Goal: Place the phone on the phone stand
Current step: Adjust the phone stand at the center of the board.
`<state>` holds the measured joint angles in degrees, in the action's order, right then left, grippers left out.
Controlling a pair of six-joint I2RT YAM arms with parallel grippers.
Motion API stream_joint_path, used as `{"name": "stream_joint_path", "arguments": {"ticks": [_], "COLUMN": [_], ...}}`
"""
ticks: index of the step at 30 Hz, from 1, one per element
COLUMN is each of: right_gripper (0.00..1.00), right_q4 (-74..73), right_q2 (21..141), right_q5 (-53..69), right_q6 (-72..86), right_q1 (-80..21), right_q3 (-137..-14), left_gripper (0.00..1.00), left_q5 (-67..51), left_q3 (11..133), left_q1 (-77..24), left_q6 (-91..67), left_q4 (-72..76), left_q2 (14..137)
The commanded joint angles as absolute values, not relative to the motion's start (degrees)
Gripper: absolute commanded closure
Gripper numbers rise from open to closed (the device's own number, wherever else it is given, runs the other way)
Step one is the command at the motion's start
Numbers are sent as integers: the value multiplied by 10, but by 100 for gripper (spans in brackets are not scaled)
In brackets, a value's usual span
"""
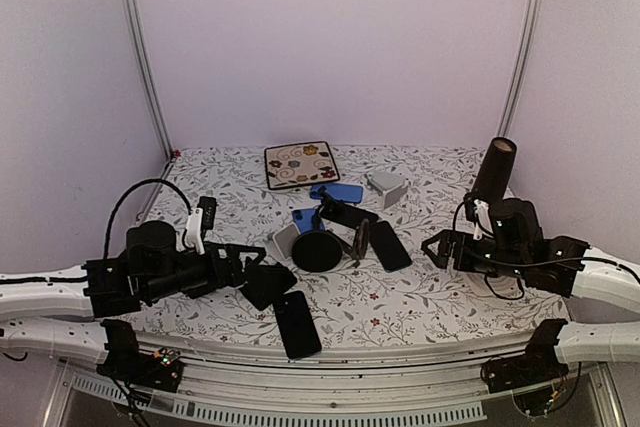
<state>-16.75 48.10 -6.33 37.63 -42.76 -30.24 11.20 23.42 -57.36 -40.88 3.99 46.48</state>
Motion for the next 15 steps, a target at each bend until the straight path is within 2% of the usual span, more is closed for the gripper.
{"name": "stream_joint_path", "arguments": {"ticks": [1, 8, 15], "right_gripper": [1, 1, 1], "right_q4": [-111, -70, -30], "right_q2": [526, 640, 762], "right_q5": [-33, -54, -30], "right_q6": [357, 326, 293], "right_q1": [-432, -429, -365], "right_q3": [-303, -358, -445], "left_gripper": [9, 9, 9], "left_q5": [111, 119, 132], "left_q3": [219, 221, 225], "left_q1": [-575, -574, -573], "left_q6": [-428, -434, -434], "left_q4": [42, 8, -28], "left_q2": [458, 441, 419]}}
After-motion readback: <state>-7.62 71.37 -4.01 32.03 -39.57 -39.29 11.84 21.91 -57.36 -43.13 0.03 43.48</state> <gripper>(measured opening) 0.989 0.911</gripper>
